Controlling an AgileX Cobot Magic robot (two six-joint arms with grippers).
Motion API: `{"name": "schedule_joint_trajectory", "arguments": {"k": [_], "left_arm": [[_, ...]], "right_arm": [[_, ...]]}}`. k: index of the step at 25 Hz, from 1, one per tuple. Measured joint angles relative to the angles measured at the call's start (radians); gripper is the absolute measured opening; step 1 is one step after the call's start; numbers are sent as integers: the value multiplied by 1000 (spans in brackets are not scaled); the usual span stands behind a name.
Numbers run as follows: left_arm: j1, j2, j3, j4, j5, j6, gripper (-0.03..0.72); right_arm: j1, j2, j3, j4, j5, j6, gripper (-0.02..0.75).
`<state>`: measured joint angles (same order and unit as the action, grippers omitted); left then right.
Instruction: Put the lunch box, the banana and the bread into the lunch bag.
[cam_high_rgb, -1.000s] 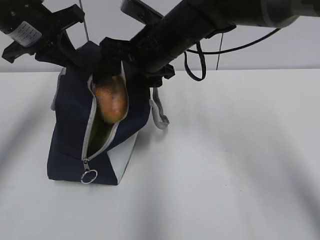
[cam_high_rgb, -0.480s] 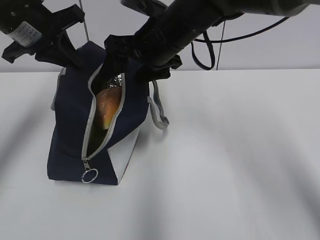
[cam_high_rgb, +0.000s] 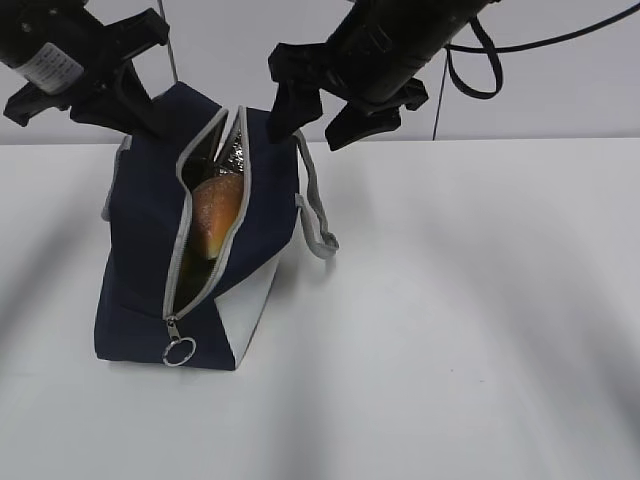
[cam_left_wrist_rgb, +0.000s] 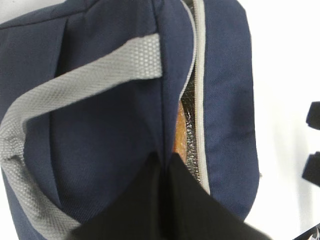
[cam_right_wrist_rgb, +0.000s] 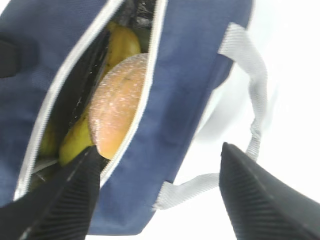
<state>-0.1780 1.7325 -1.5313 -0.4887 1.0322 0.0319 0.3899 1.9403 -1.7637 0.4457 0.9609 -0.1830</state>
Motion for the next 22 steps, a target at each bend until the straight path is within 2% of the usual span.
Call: {"name": "schedule_joint_trajectory", "arguments": {"k": [6,17,19,22], "left_arm": [[0,0,0,0,1,0,-3],[0,0,0,0,1,0,-3],[0,0,0,0,1,0,-3],[0,0,0,0,1,0,-3]], "right_arm": [[-24,14,0,16,2,11,487],[-24,113,0,135,-2,-22,467],[-24,119,0,156,-7,-30,426],[-24,131,0,175,-14,-36,309]]}}
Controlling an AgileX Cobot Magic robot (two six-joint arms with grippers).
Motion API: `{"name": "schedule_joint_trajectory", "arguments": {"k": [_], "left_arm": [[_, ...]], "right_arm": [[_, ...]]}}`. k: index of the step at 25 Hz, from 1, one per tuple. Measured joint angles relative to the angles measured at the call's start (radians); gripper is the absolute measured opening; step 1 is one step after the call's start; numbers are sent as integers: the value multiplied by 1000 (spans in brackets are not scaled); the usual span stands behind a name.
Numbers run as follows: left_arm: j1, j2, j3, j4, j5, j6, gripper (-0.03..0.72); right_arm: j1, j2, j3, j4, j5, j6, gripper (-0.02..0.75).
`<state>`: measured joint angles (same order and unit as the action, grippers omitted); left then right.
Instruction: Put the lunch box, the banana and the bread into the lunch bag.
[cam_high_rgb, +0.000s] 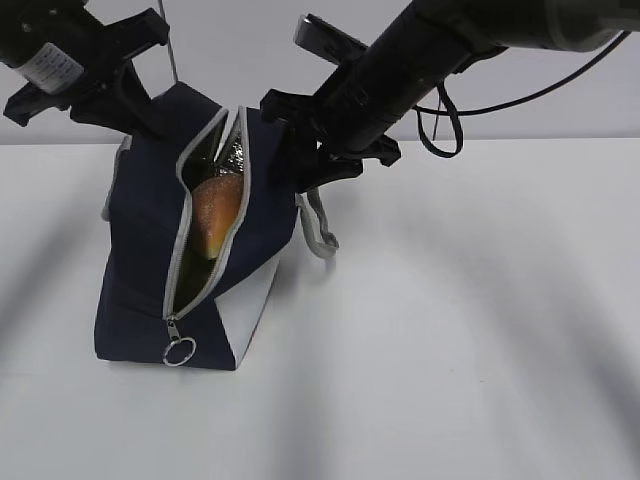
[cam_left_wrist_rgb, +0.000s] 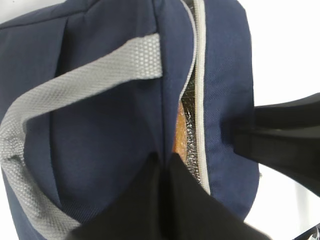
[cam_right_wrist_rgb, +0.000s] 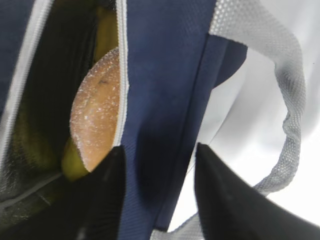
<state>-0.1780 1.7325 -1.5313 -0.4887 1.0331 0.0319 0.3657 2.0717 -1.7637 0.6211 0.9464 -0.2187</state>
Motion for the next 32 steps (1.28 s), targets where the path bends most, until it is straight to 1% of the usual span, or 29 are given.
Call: {"name": "schedule_joint_trajectory", "arguments": {"k": [5,7,8,14,19,26,32], "left_arm": [[0,0,0,1,0,0,-3],[0,0,0,2,0,0,-3],[0,0,0,2,0,0,-3],[0,0,0,-9,-4,0,-3],[0,0,0,-97,-12,29,-3],[-1,1,0,-197,-31,66,-3],[-3,10,0,-231,-81,73,-3]], "right_arm": [[0,6,0,9,-8,-17,83],[0,6,0,14,-8,-40,16],[0,6,0,15,-8,-47,3],[0,-26,0,1,12,-64,-5],[0,-91,-14,-57,60,-67,-6],[0,-100,-127,-180,171,-25,-6],[0,-102,-177,-285,203,12,-6]]}}
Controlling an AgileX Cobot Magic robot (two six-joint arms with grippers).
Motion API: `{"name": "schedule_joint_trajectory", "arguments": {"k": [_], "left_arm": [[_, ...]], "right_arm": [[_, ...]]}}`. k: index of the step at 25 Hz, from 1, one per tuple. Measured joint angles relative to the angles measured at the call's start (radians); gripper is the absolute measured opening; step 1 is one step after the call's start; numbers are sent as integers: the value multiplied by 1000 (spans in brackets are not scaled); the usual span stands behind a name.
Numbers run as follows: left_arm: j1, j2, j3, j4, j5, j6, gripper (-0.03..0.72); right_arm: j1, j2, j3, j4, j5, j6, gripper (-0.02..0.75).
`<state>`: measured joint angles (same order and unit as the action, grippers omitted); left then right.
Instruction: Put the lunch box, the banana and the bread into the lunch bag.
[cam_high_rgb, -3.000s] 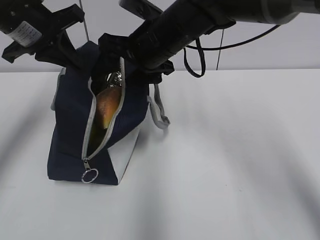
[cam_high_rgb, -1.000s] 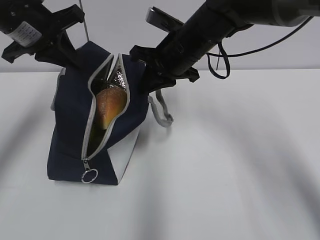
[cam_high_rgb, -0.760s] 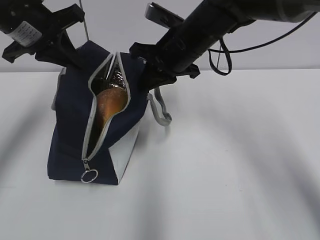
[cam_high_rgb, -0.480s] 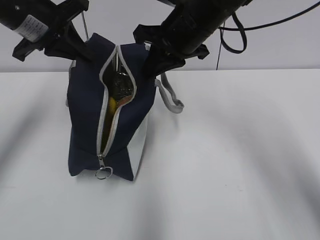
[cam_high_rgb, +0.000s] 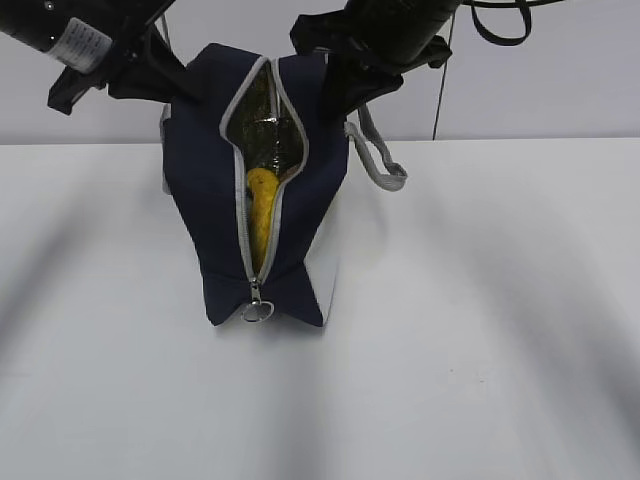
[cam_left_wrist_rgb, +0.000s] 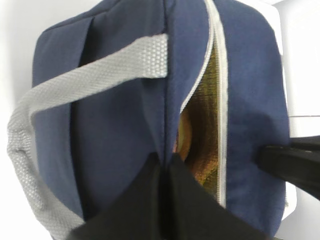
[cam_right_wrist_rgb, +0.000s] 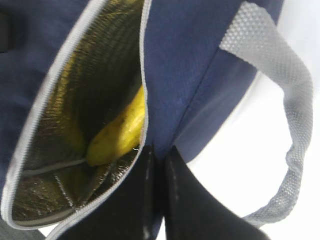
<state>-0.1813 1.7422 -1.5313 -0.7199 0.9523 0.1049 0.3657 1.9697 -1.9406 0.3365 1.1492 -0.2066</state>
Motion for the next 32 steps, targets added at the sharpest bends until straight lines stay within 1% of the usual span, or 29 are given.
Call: {"name": "schedule_joint_trajectory", "arguments": {"k": [3,8,15,20,25,32], "left_arm": [[-18,0,0,-3,-29,0,-3],[-47,10,0,-26,-64,0,-3],[-47,62,0,-104,-87,18,-3],[-47,84,0,-126,-94,23,-3],[-47,90,0,-118,-86,25,-3],[-47,91,0,-42,-48,29,-3]], "right_arm": [[-3,0,0,-29,4,14,-6],[-13,0,0,-39,13,18,-6],[-31,0,0,-51,17,22,-7],[-32,0,0,-61,17,22,-7],[-32,21,-2,-46,39,22,-8],[-32,58,-7,-12,69,22,-8]]}}
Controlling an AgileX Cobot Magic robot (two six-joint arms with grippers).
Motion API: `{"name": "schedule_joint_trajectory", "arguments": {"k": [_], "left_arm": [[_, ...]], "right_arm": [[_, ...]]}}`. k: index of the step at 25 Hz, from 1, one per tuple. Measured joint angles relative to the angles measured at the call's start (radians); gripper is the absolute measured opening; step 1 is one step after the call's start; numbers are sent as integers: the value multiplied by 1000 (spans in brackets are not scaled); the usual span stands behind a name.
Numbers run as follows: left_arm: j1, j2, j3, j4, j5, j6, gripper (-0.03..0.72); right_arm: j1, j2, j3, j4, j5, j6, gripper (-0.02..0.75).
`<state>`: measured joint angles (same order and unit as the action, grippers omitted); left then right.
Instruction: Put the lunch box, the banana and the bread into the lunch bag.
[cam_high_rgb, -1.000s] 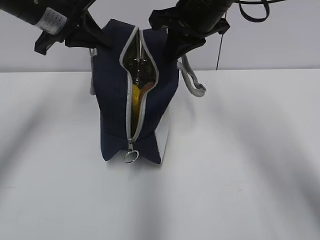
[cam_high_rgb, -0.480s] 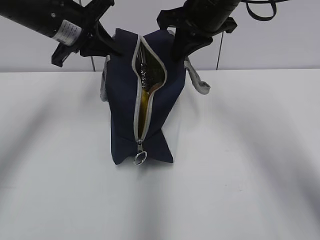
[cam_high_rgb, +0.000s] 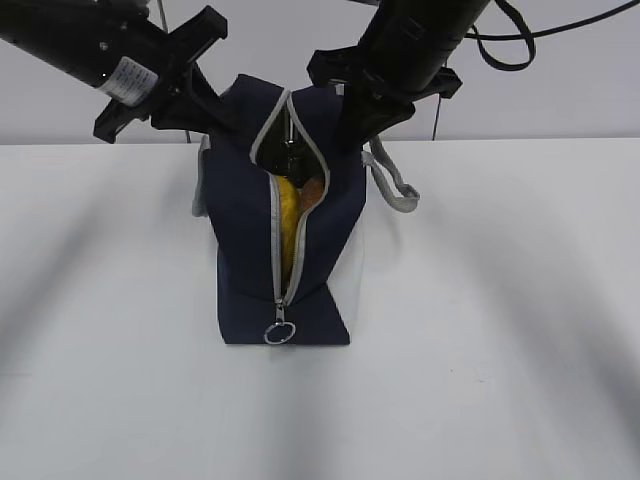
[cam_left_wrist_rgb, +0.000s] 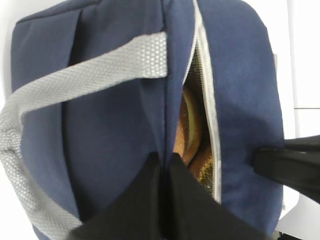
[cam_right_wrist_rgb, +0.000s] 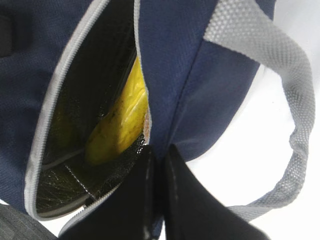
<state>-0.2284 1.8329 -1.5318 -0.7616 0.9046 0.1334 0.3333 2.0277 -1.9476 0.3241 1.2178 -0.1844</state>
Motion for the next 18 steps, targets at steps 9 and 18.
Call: {"name": "schedule_joint_trajectory", "arguments": {"k": [9,18], "left_arm": [[0,0,0,16,0,1,85],[14,0,0,33,57,1,469]], "right_arm": [[0,2,-2,0,7,0,67],[0,-24,-2,-32,15,-9,428]]}}
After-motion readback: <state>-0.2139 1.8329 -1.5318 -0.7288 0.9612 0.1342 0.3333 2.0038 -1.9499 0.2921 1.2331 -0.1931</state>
